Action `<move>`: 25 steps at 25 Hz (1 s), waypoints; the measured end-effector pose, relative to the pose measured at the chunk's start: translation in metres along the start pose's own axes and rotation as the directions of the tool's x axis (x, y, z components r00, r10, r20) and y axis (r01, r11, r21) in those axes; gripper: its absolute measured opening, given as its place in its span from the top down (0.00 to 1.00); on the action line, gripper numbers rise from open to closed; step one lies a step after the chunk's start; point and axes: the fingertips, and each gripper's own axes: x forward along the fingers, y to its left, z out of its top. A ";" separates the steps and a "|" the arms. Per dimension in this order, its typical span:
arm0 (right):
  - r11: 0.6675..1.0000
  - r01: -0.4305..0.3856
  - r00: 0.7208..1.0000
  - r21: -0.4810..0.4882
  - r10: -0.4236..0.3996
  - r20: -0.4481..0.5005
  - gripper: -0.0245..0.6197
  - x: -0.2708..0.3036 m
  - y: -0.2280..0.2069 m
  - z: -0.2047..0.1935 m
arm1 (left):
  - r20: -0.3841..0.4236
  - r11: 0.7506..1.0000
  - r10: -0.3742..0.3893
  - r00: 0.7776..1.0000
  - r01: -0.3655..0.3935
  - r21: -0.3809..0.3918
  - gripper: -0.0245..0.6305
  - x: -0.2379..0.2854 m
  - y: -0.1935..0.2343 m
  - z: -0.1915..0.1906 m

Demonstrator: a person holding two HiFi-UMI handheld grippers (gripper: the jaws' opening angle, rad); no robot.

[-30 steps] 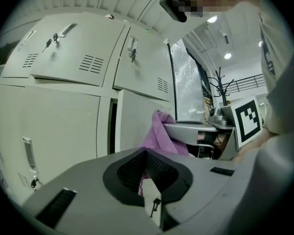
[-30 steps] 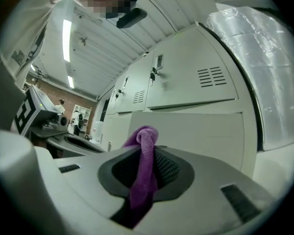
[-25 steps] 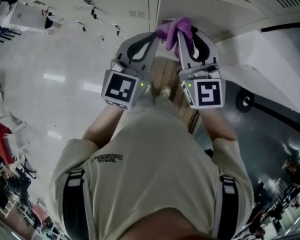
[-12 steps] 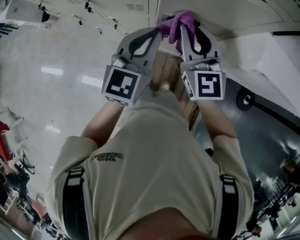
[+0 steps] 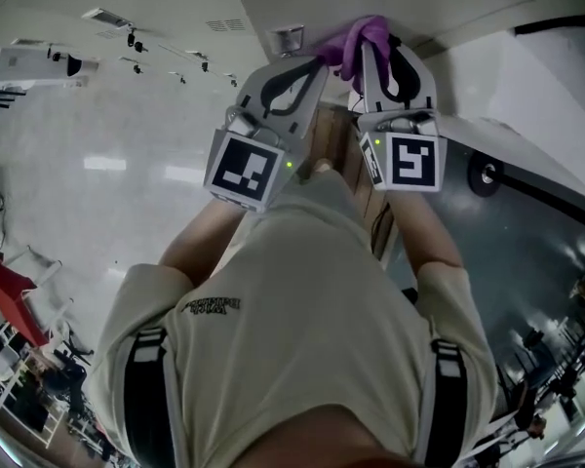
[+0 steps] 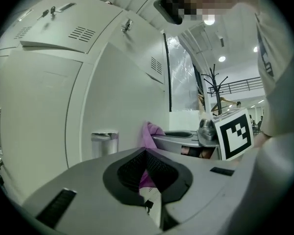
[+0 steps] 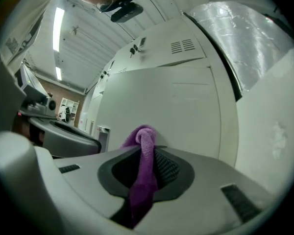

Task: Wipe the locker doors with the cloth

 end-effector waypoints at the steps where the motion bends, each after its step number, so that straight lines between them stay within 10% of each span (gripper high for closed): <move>1: 1.000 0.020 1.000 0.008 -0.020 0.004 0.88 -0.001 -0.006 -0.001 | -0.001 1.000 -0.015 1.000 0.015 0.001 0.96 0.004 -0.004 -0.001; 13: 0.957 0.286 0.957 0.052 -0.288 0.026 0.88 -0.021 -0.066 -0.013 | -0.017 0.993 -0.120 0.993 0.120 0.013 0.96 0.033 -0.028 -0.020; 25: 0.968 0.225 0.972 0.108 -0.230 0.045 0.88 -0.027 -0.056 -0.007 | 0.005 0.995 -0.097 0.995 0.097 0.024 0.96 0.024 -0.023 -0.017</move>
